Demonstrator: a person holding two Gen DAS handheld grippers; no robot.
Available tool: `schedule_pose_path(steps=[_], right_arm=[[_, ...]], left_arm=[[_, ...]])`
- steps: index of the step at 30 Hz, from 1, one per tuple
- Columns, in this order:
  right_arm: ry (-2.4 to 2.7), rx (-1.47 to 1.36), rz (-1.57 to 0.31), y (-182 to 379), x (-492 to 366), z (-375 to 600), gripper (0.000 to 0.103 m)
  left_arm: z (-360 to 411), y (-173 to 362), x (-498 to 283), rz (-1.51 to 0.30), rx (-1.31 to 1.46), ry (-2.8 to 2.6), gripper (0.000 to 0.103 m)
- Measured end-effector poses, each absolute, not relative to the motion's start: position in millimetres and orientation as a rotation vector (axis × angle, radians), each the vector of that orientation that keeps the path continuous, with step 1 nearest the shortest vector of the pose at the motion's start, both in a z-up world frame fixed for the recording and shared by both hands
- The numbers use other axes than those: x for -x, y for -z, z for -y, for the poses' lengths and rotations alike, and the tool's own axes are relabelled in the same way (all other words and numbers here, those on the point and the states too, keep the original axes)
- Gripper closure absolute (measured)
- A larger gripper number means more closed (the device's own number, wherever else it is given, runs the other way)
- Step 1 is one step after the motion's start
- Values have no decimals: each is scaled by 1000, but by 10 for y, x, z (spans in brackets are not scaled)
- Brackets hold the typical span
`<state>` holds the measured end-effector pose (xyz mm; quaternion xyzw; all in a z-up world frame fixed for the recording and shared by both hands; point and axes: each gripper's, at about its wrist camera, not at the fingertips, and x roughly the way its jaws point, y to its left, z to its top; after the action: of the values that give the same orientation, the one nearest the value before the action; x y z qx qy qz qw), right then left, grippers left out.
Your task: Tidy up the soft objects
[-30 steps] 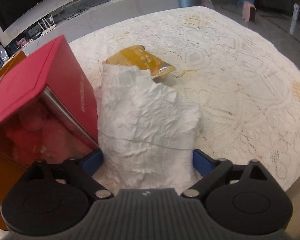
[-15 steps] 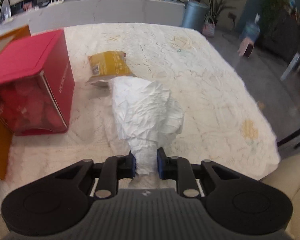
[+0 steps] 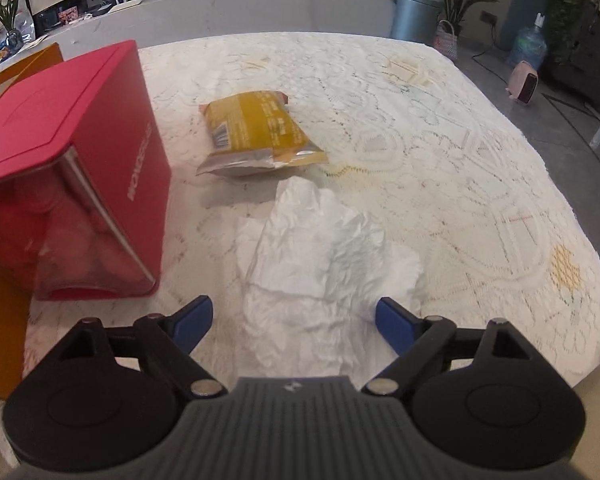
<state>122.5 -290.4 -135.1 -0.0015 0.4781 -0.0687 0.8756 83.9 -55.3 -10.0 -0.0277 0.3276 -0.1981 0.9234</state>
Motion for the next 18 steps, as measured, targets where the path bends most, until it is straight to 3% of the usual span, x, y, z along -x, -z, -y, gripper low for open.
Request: schedule_pose_path(steps=[4,9,11,18], right_arm=[[144,103,-1009,1414,-1231,2811,32],[154,80,-1011,1355,-1162,2871,60],[156,56,-988,1287,-1111,2879,77],[234,-13,-850,859,-779,3126,82]], left_arm=[[630,61,-739,-644,-2,408,20],[711,-16,-658,-638,14,426,20],[791,-20,-641,-649,20,438,20],[1361,4,-622,-648,-26,455,20]])
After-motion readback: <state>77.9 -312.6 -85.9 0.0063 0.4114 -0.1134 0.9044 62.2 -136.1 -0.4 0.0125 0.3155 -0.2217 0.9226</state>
